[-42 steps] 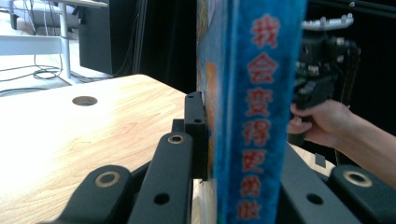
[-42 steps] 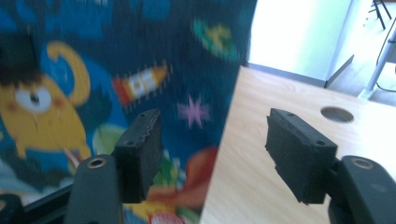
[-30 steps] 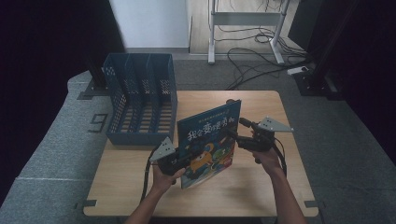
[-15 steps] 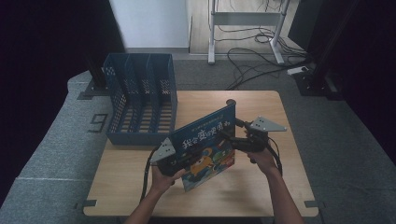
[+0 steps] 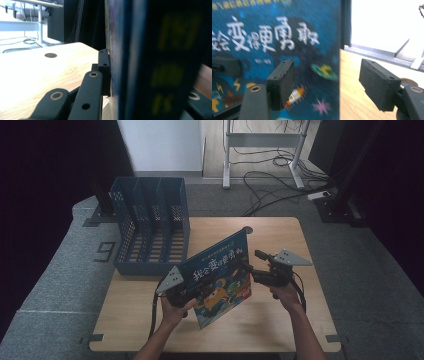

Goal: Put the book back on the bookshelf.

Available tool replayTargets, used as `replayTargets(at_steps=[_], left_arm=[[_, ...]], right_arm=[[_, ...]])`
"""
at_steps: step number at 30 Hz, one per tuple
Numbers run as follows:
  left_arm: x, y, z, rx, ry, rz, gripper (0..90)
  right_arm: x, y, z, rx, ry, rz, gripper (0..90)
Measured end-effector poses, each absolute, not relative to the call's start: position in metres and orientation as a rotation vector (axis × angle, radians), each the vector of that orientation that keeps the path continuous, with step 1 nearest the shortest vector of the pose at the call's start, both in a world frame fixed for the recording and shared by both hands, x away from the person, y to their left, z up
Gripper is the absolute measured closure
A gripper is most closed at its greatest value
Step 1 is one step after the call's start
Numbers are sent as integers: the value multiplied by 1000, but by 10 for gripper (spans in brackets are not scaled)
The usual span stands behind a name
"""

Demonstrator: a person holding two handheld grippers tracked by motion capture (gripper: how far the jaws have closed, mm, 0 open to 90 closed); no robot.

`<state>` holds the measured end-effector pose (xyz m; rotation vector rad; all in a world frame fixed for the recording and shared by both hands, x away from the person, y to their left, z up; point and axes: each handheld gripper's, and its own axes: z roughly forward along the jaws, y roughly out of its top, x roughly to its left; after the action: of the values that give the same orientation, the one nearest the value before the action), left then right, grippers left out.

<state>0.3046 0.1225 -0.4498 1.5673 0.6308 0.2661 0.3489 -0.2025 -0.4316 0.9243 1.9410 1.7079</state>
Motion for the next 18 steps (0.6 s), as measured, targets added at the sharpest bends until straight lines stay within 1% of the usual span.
replayTargets(at_steps=[4,7,13,18], left_arm=[[301,119,-447,1552,619,285,824],[300,117,-437,1550,617,302,825],[298,118,-426,1580,622,363,825],[298,125,-419,1558,630,357,825]], right_arm=[[342,-211,-440,944,1934,1712,286],[327,-223,-454,976,1915,1702,290],[309,-230,-476,994,1928,1628,291],[303,-235,-486,1009,1938,1615,292]])
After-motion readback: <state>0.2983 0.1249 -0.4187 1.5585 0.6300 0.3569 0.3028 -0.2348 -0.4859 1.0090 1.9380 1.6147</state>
